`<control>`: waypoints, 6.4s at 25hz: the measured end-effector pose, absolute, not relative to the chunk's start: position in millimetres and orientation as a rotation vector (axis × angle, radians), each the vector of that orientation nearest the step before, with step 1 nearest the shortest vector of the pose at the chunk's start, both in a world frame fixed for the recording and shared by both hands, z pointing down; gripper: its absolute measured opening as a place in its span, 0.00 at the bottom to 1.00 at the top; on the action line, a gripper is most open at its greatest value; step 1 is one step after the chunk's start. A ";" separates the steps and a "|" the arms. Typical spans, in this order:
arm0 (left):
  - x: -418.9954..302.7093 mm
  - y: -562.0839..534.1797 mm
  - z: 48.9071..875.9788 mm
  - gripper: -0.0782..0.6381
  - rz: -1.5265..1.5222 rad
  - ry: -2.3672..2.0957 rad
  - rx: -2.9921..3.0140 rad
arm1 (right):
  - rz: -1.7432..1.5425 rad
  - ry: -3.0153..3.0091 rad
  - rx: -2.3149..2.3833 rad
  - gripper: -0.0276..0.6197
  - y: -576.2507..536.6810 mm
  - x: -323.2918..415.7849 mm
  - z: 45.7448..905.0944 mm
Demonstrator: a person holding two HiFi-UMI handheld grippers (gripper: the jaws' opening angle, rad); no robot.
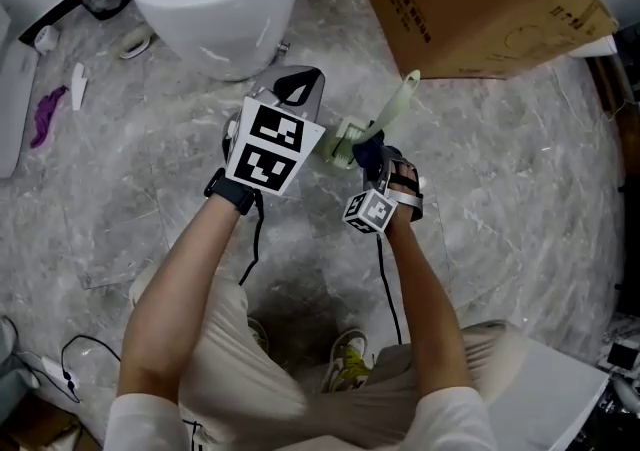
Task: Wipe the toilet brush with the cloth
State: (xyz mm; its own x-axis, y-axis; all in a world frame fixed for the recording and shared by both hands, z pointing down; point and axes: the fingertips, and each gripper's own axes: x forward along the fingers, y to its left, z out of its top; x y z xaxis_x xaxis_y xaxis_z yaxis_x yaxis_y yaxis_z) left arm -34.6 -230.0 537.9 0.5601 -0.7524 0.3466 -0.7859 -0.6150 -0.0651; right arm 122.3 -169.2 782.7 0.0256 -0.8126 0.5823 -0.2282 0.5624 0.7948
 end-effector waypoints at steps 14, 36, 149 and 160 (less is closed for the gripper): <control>-34.7 -230.9 560.6 0.11 0.626 -1.307 2.686 | -0.281 -1.678 1.371 0.32 -159.0 94.0 774.7; -23.2 -230.3 560.2 0.11 0.614 -1.286 2.689 | 0.169 -1.647 1.251 0.29 -161.8 137.3 821.0; 26.7 2.7 -62.6 0.11 0.300 -1.418 2.651 | 0.183 -2.225 1.516 0.30 20.3 148.3 -36.7; 41.7 36.3 -157.6 0.11 0.255 -1.456 2.731 | 0.163 -2.331 1.666 0.30 38.7 167.8 -141.6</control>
State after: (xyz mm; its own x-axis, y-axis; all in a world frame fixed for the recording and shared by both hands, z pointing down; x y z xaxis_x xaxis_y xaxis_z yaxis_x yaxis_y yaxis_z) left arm 41.7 36.3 -157.6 0.5470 -0.8216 0.1609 -0.8274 -0.5598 -0.0454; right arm 167.8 38.7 -141.6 -0.3016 -0.9104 0.2831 -0.9410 0.3321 0.0654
